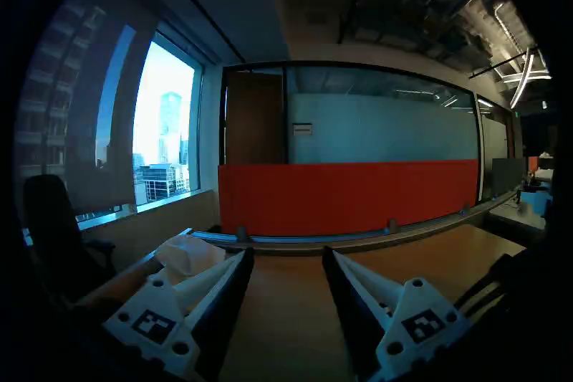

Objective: Fold towel

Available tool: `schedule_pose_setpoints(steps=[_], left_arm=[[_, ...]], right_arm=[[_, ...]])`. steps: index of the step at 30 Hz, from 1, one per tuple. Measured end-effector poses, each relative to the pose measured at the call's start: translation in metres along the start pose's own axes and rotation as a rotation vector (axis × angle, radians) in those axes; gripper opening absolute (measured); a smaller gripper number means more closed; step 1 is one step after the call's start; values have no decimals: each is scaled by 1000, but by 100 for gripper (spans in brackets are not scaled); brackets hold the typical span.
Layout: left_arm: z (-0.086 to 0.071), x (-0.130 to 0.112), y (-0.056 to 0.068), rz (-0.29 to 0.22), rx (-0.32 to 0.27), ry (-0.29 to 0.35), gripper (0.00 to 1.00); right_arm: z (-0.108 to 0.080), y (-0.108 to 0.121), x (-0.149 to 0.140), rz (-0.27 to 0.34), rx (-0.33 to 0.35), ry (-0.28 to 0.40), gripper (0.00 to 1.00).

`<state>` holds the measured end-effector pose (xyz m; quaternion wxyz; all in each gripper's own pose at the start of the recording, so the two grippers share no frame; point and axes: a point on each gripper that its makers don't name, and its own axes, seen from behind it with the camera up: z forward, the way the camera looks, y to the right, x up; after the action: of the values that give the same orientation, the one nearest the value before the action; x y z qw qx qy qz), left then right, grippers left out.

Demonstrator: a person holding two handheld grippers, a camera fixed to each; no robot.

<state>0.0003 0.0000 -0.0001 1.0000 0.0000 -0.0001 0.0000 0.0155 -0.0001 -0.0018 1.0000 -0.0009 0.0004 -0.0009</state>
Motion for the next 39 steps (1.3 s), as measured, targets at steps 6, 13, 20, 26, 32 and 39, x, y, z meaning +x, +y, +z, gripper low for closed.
schedule_pose_setpoints(steps=[6,13,20,26,32,39], left_arm=[[-4,6,3,3,-12,-24,70],[-10,7,12,21,-57,-75,70],[-16,9,25,42,-130,-126,70],[-20,6,38,59,-203,-172,70],[-22,-9,53,95,-281,-226,70],[-26,-29,77,135,-387,-273,70]], right_arm=[[-4,0,17,2,2,-12,100],[-7,-1,27,-28,19,-35,99],[-11,-14,31,-79,77,-64,99],[-12,-32,35,-126,150,-86,99],[-19,-61,19,-183,275,-137,100],[-35,-96,-11,-228,449,-232,100]])
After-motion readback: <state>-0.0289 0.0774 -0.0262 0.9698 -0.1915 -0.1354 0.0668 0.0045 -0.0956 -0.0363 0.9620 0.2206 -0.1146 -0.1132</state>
